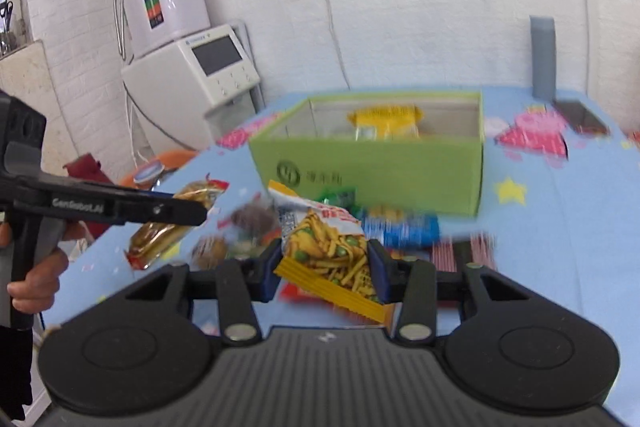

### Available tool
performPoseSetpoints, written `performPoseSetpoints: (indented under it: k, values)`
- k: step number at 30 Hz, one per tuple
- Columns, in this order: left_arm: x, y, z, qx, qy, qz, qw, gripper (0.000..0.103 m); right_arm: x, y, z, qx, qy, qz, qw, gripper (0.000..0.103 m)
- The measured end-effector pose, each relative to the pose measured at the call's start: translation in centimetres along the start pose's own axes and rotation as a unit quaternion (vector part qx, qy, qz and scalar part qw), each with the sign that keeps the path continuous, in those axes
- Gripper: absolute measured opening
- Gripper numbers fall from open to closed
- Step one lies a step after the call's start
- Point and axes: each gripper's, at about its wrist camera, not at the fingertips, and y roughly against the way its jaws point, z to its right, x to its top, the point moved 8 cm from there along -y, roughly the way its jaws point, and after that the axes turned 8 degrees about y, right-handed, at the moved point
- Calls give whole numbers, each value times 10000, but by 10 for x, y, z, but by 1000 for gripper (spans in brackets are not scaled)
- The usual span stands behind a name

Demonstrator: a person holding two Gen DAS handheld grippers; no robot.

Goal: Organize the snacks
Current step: 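Carry the wafer bar into the green box and open the left gripper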

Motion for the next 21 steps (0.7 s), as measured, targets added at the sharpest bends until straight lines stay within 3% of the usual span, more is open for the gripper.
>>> performPoseSetpoints:
  k: [5, 11, 12, 13, 14, 15, 18, 19, 21]
  values:
    - [82, -51, -9, 123, -100, 254, 9996, 21, 68, -55, 40, -177, 292, 79, 9994, 45]
    - [127, -133, -32, 452, -99, 112, 9989, 22, 101, -140, 88, -628, 478, -208, 9967, 54]
    - [130, -143, -37, 553, -118, 112, 9983, 28, 99, -153, 95, -677, 469, -296, 9962, 60]
    - [130, -151, -41, 635, -139, 114, 9978, 35, 96, -163, 101, -712, 433, -362, 9959, 72]
    - [129, -153, -43, 650, -116, 98, 9978, 52, 93, -168, 103, -709, 391, -382, 9960, 85]
    - [129, -150, -43, 608, -90, 147, 9980, 61, 92, -167, 102, -688, 388, -338, 9963, 92]
    - [123, -125, -37, 443, -102, 417, 9981, 65, 94, -138, 87, -650, 577, 91, 9962, 95]
    - [119, -116, -34, 414, -90, 461, 9980, 66, 93, -126, 81, -593, 617, 187, 9962, 103]
    - [108, -98, -28, 294, -97, 502, 9983, 71, 87, -104, 68, -524, 666, 309, 9959, 102]
